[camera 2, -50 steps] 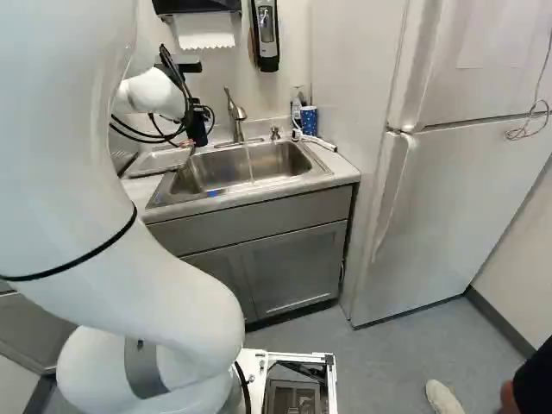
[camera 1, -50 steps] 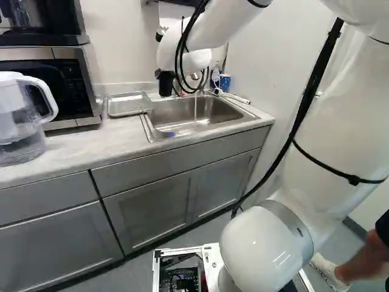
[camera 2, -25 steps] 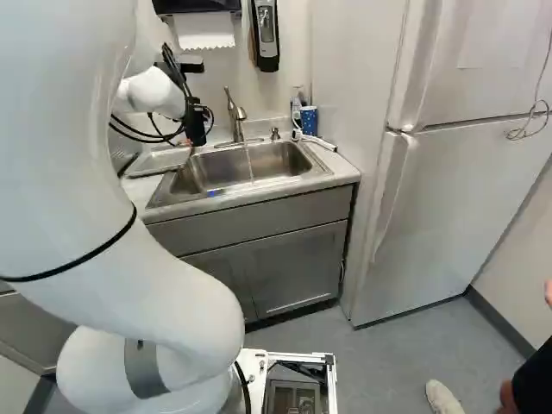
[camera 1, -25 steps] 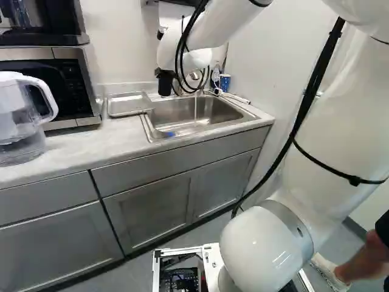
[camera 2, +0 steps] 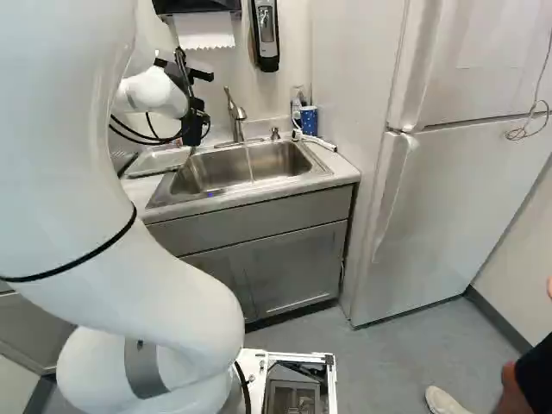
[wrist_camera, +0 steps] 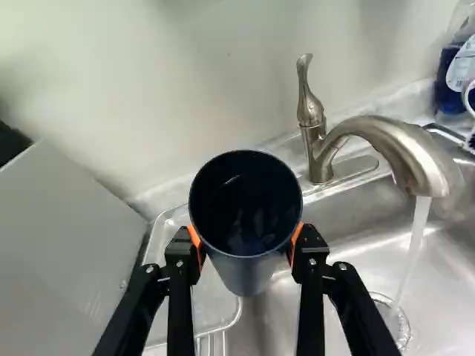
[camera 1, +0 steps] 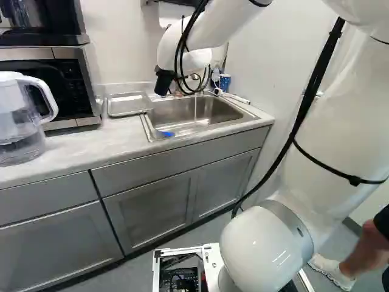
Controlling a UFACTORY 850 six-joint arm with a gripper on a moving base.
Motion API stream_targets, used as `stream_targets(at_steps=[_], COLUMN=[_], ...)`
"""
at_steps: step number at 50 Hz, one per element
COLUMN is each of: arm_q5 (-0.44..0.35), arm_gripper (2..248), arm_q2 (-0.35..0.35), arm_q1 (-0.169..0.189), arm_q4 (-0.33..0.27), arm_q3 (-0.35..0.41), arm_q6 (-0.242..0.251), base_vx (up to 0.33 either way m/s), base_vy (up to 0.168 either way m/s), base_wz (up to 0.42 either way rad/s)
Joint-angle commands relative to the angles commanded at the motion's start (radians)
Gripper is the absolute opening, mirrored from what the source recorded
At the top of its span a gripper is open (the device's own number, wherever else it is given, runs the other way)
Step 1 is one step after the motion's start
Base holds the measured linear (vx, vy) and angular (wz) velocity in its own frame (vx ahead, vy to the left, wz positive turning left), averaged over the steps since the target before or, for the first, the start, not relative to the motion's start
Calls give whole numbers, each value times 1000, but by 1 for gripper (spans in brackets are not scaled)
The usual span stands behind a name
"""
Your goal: Rinse the cup and place it in the tray
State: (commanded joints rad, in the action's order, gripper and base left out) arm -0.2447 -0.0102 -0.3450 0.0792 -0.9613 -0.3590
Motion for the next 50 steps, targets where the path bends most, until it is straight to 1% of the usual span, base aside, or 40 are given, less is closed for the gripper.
stream_targets(at_steps=[50], arm_q5=[0], arm_gripper=[124], arm_q2=[0], arm_q1=[0], arm_q4=[0], arm_q3=[0], arm_q6=[-525], base_vx=[0], base_vy=[0], base_wz=[0])
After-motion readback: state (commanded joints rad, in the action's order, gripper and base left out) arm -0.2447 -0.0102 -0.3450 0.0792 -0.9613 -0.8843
